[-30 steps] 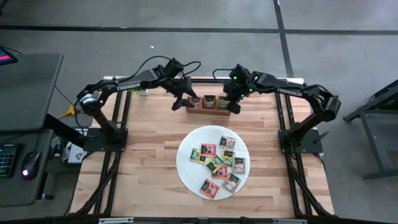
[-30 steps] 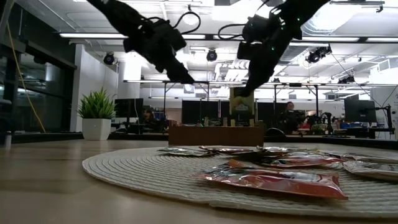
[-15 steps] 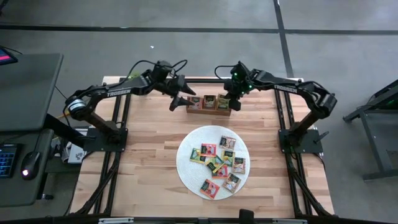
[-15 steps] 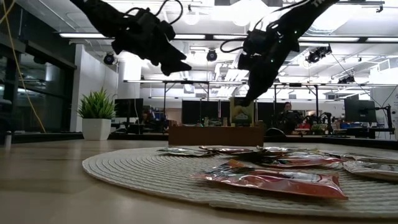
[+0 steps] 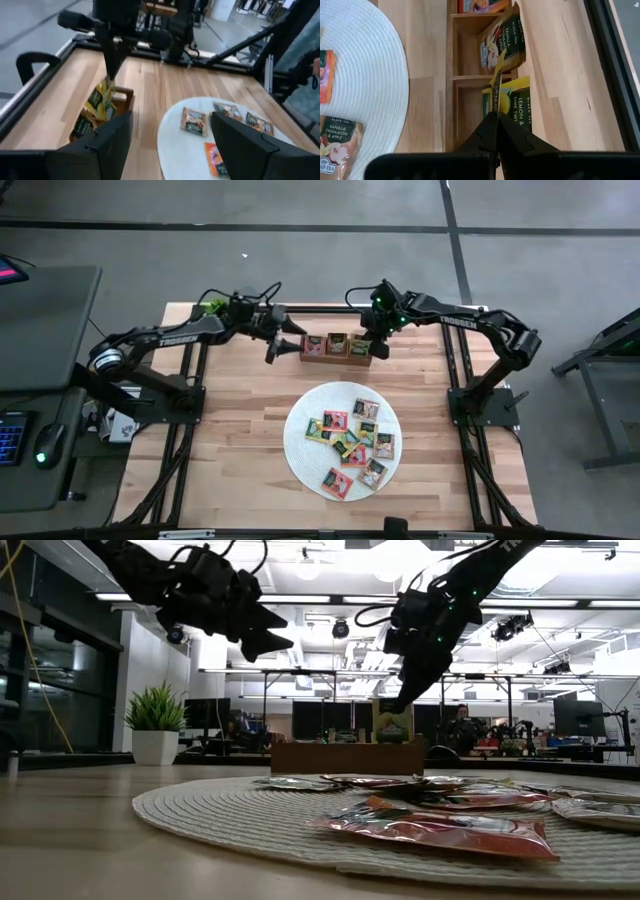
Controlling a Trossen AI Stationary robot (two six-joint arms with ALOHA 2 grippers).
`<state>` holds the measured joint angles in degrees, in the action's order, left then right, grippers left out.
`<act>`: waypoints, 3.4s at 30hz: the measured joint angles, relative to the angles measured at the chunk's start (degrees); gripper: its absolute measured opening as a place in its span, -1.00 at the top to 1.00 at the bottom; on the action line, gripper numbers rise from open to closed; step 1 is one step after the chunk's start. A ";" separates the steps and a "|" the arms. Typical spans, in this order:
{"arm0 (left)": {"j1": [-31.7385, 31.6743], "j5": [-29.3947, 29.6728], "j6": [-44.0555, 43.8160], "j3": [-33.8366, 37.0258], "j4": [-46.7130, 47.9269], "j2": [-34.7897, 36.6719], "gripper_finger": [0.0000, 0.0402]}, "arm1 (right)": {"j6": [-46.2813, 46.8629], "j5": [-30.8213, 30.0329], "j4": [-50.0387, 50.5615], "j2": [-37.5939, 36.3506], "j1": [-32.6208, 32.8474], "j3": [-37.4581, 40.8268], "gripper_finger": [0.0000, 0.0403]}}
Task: Pick & Place Tea
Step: Put the yellow tea bag into the right section of the wooden organizer, then put the orange tea bag into the left section of the wooden organizer
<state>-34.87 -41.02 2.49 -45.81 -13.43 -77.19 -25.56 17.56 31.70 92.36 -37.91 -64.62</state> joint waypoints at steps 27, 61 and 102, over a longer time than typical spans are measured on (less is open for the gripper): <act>10.29 7.68 -1.65 0.84 0.50 0.52 -0.32 | 1.22 -0.75 0.13 1.84 0.04 0.00 0.85; 27.52 24.82 -12.26 0.80 -0.09 -8.89 -0.32 | 14.82 1.12 -1.02 -9.22 17.46 2.68 0.38; 31.87 17.77 -64.73 0.75 -12.86 -22.95 -0.32 | 38.58 -21.38 -31.26 -1.66 45.20 20.74 1.00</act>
<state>-3.01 -23.25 -62.24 -45.06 -26.30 -100.13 13.02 -3.82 0.44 90.70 7.29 -43.88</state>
